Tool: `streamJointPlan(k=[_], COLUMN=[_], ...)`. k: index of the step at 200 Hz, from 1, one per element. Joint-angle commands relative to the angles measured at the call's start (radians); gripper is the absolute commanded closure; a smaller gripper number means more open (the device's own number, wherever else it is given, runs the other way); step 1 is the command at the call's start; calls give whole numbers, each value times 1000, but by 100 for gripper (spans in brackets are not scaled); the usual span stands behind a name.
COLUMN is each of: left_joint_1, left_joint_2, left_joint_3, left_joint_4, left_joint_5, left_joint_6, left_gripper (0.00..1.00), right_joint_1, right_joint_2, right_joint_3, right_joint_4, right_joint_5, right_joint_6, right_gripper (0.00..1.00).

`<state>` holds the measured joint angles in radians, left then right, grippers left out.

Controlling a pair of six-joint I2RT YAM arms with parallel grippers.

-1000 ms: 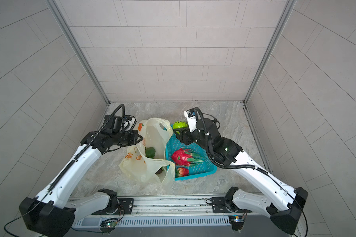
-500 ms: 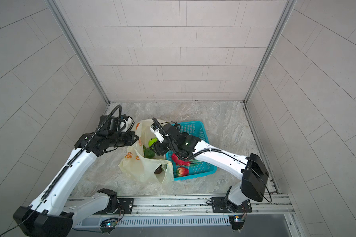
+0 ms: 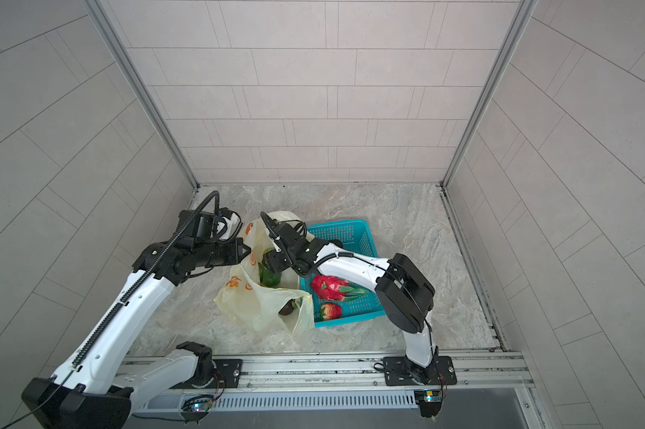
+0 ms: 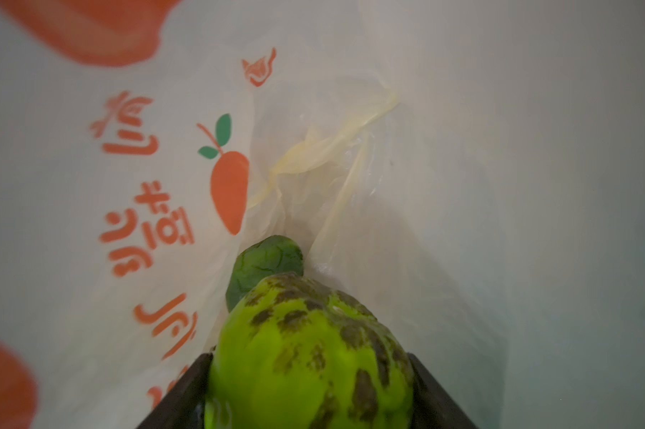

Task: Place the fruits into the plastic bag
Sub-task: Place the fruit in the plastic bag.

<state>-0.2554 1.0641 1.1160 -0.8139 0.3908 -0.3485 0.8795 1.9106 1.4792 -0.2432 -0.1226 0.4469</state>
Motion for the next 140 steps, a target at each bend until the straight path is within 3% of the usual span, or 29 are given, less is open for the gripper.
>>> streamJointPlan(k=[1,35,87,140], left_joint_1=[1,1,1,1], left_joint_2=[-5,2,7,21], left_joint_3=[-15,-17,-30,-44], left_joint_4=[33,40,51,78], left_joint_5=[31,41,48,49], left_joint_6=[-15,-14,-17,-43], left_gripper=[100,100,100,100], right_joint_1=[-35,-43,-43,-43], right_joint_2=[31,35,-41,-238], right_joint_3=[45,69,40,-127], right_joint_4=[-3,-49,-76,-14], right_joint_5=[21,36,47,-155], right_joint_6=[67,53,4,-37], right_gripper=[31,19,15,18])
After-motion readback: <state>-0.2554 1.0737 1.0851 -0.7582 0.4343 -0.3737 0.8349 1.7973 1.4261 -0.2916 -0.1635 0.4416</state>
